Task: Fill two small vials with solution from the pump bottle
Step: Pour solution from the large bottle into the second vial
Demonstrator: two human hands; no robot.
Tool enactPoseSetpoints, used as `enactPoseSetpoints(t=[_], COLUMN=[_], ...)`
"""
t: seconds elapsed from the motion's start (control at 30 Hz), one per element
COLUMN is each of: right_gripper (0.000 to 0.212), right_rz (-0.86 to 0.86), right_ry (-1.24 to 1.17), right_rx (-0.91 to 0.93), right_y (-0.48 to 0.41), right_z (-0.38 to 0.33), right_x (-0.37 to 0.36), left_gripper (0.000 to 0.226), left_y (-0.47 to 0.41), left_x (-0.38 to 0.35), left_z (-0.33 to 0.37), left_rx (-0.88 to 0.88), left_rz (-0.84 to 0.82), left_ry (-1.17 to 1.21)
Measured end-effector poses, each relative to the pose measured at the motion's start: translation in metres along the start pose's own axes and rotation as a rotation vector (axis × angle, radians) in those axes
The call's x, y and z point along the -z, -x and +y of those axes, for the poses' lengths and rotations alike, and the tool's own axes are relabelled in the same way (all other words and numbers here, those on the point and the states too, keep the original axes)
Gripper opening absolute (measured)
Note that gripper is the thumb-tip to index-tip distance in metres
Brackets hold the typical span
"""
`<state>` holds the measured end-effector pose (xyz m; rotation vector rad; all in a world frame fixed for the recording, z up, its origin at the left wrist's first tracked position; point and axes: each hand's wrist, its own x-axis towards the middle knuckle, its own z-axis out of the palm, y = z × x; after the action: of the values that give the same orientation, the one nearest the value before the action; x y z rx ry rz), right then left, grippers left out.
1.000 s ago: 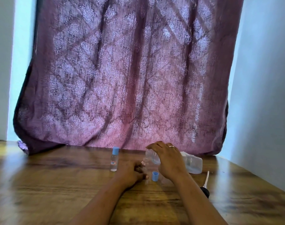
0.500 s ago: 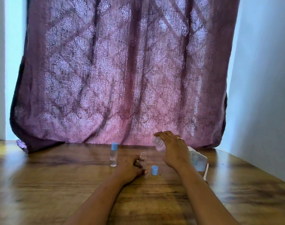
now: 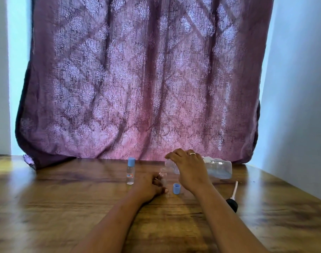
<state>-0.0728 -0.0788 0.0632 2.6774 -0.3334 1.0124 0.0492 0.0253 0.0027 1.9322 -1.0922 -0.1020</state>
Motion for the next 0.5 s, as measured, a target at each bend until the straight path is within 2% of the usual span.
enactPoseSetpoints(t=[0.5], right_gripper=[0.074], right_rz=[-0.048], right_ry=[0.047], right_rx=[0.017], right_y=[0.0009], right_z=[-0.0027], right_x=[0.0017], left_gripper=[0.029], left_y=[-0.0022], left_x=[-0.0002], left_z=[-0.0011], left_rx=[-0.003], left_rz=[-0.007], left_ry=[0.000])
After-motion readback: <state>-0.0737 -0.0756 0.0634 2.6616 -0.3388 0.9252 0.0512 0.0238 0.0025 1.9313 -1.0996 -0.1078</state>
